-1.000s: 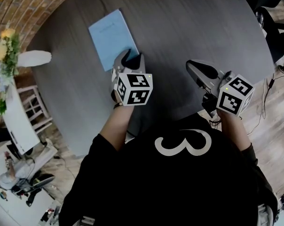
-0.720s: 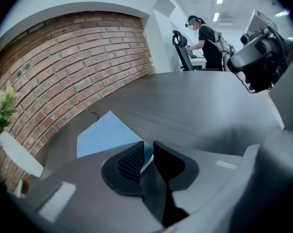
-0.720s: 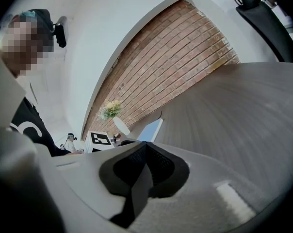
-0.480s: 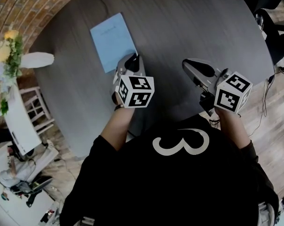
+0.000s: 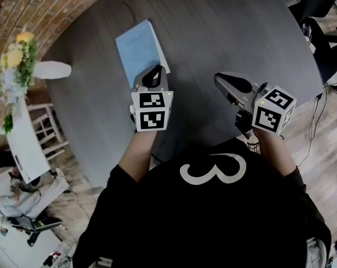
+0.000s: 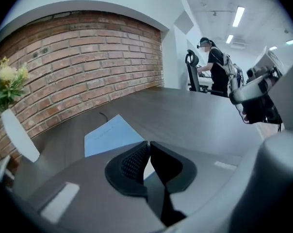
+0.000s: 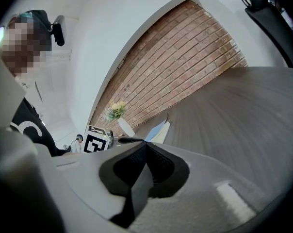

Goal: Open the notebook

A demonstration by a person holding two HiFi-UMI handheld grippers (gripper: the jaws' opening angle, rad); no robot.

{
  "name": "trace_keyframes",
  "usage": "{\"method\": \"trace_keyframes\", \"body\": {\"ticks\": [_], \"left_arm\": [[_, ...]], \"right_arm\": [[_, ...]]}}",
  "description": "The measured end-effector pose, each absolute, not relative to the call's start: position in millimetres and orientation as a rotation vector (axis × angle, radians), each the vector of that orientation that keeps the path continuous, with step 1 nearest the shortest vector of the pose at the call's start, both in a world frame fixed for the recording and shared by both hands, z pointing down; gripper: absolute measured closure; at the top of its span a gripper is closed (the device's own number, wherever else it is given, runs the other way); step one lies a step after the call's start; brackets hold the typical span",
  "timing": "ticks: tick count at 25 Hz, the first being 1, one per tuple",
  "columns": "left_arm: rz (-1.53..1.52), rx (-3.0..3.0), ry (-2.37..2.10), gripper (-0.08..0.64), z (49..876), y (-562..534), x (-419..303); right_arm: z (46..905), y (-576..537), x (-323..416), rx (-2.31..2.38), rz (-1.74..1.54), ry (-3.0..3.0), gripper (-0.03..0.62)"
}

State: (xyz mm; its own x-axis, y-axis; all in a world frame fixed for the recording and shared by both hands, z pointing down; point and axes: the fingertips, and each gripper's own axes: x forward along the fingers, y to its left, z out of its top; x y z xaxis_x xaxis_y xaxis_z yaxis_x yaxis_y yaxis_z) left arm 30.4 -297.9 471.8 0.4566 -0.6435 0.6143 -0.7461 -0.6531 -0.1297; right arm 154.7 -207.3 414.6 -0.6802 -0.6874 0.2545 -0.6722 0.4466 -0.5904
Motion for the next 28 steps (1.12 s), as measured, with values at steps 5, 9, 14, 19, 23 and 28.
{"method": "trace_keyframes", "body": {"ticks": [5,9,14,19,23,28], "left_arm": [[0.769,2.46,-1.235,0.523,449.7,-297.1,22.0],[0.589,2.428,-1.197,0.523,429.0,-296.6,17.9],[0.333,2.394,-1.12,0.523,403.1,-287.2,9.8],[0.11,2.323,-1.061,0.523,395.5,-279.8,-15.1],[-0.037,2.239,-1.033,0.524,396.9,-276.4,-35.6],[-0.207,2.109,-1.008,0.525,402.6,-270.2,-62.1]], "right_arm": [[408.7,-204.5,147.5,-1.209,-1.043,2.666,0.591],[404.0,-207.0,138.5,-1.179,-1.033,2.684,0.591],[399.4,-209.6,125.9,-1.138,-1.023,2.712,0.591],[398.2,-216.4,106.3,-1.09,-1.014,2.753,0.591],[400.4,-221.2,88.6,-1.054,-1.025,2.788,0.591],[406.2,-222.4,73.1,-1.016,-1.044,2.823,0.591]]}}
